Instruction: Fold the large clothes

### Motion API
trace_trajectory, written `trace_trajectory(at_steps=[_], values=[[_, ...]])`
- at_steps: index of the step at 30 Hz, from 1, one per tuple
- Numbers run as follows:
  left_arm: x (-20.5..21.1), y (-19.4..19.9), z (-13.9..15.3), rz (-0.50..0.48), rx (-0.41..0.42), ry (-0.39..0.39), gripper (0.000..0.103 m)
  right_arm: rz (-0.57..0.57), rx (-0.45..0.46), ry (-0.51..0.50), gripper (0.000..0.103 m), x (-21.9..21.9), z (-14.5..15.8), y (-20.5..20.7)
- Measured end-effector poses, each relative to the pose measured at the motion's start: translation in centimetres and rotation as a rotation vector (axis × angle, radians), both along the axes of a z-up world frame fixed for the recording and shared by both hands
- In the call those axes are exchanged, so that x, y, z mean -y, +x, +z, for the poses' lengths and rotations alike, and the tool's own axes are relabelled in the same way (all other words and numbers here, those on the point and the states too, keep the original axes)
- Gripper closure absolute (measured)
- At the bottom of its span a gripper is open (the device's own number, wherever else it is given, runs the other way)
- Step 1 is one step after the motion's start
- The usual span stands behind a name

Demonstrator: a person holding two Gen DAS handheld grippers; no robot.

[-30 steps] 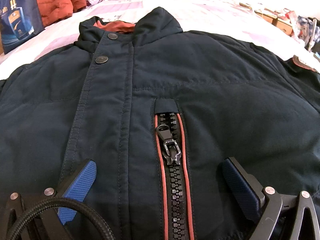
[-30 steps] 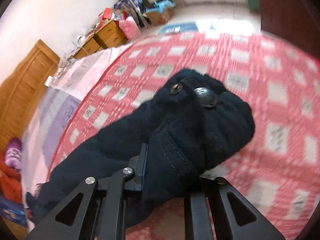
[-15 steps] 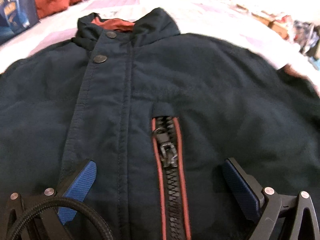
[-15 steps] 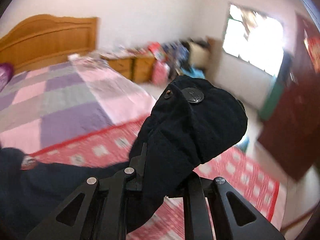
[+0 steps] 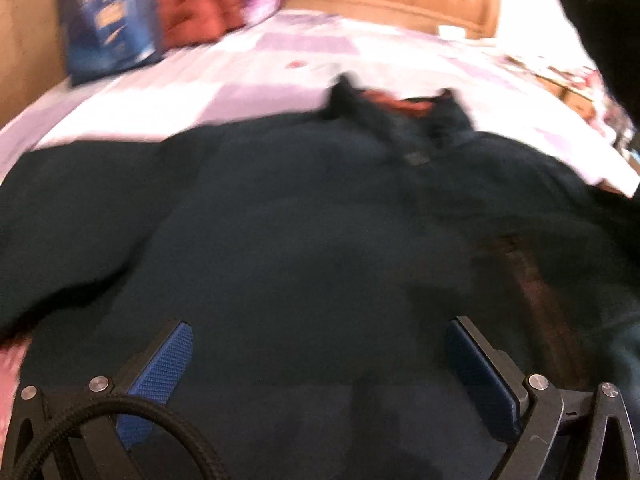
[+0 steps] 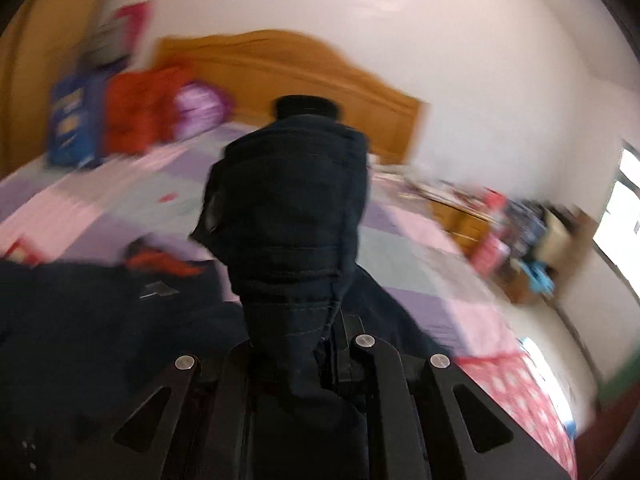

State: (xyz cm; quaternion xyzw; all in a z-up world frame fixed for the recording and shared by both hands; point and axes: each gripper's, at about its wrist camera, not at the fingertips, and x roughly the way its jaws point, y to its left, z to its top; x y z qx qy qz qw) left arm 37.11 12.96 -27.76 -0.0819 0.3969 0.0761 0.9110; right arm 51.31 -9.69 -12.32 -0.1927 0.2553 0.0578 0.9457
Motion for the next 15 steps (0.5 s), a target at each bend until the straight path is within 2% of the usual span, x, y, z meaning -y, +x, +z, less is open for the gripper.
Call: trace_trajectory(at_steps=[3,6,11,15], values=[[-2.2,-1.0,-0.9,0.049,-0.012,-0.029,0.0,0.113,-0.088,-0.046,0.091,-7.0,-4.4,-0.1],[-3.2,-1.8,-1.5,0.058,0.001,-0.06,0.0,0.153,-0.185,-0.076,0.091,-11.3,-9.0,0.4],[-3.0,-2.4,-2.1,0.031,0.033,-0.075,0.0,0.17,-0.249,-0.149,0.09,-14.2,-14.2,0.1],[-2.8,-2.9,-2.5,0.02,0.048,-0.083,0.0,0.198,-0.254,-0.172,0.089,-14.3,-15.8,-0.8]])
